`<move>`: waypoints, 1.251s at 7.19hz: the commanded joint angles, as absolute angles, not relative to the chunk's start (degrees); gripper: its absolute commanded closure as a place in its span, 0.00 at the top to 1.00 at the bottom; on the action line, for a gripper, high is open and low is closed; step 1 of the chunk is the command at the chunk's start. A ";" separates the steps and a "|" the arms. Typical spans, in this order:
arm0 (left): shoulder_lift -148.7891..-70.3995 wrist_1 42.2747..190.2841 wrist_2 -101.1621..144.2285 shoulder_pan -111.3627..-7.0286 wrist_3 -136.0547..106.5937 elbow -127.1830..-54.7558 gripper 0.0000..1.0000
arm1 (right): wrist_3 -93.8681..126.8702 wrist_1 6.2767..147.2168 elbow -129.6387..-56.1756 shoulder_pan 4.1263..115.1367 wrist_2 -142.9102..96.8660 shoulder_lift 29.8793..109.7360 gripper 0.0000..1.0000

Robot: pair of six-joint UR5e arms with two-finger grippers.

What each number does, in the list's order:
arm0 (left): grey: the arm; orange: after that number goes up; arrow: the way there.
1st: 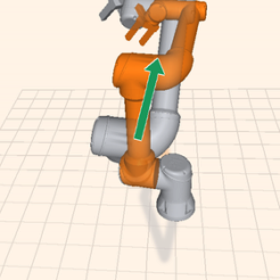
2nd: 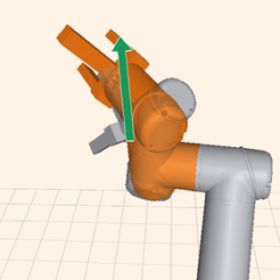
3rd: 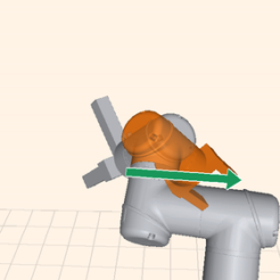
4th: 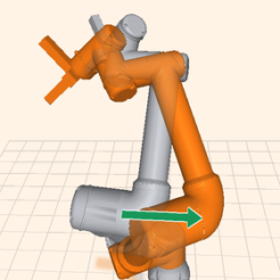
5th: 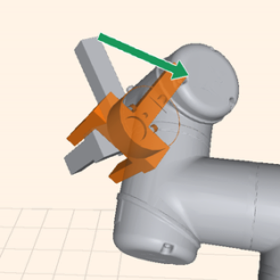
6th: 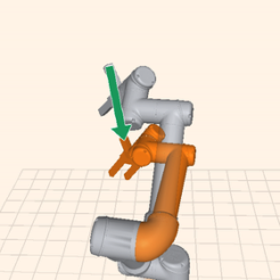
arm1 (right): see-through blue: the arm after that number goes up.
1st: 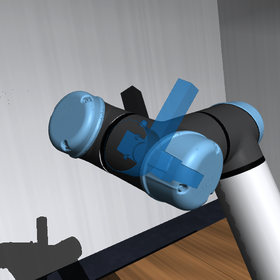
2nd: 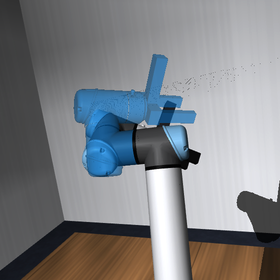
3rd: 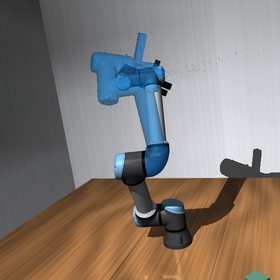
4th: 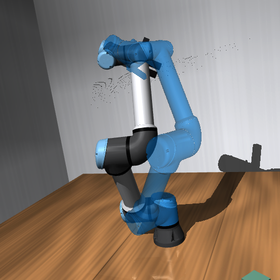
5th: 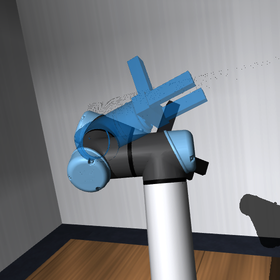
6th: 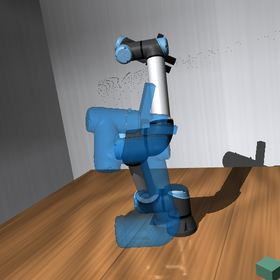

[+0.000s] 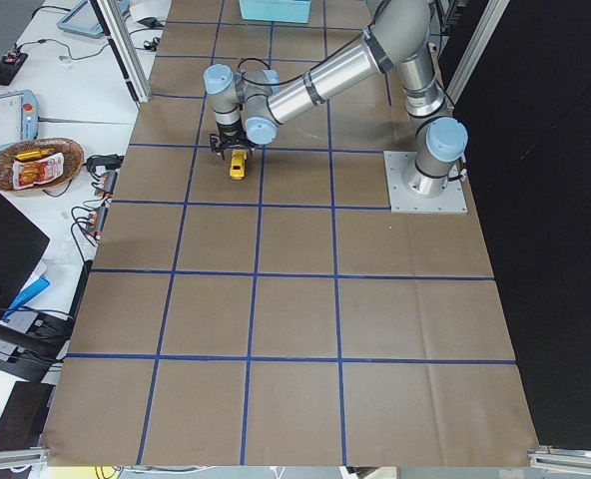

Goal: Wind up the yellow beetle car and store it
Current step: 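Lower the open left gripper down over the yellow car, then close the left gripper on the car and press it onto the table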

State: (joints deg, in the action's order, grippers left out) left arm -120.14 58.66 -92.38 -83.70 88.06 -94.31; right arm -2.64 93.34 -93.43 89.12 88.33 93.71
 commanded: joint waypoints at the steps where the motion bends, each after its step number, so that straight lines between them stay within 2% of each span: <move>1: -120.50 56.96 -92.37 -83.58 90.61 -94.83 0.99 | -2.64 93.34 -93.43 89.12 88.42 93.69 0.99; 9: -121.38 55.28 -91.93 -83.67 90.62 -95.71 0.98 | -2.64 93.34 -93.43 89.12 88.42 93.69 0.99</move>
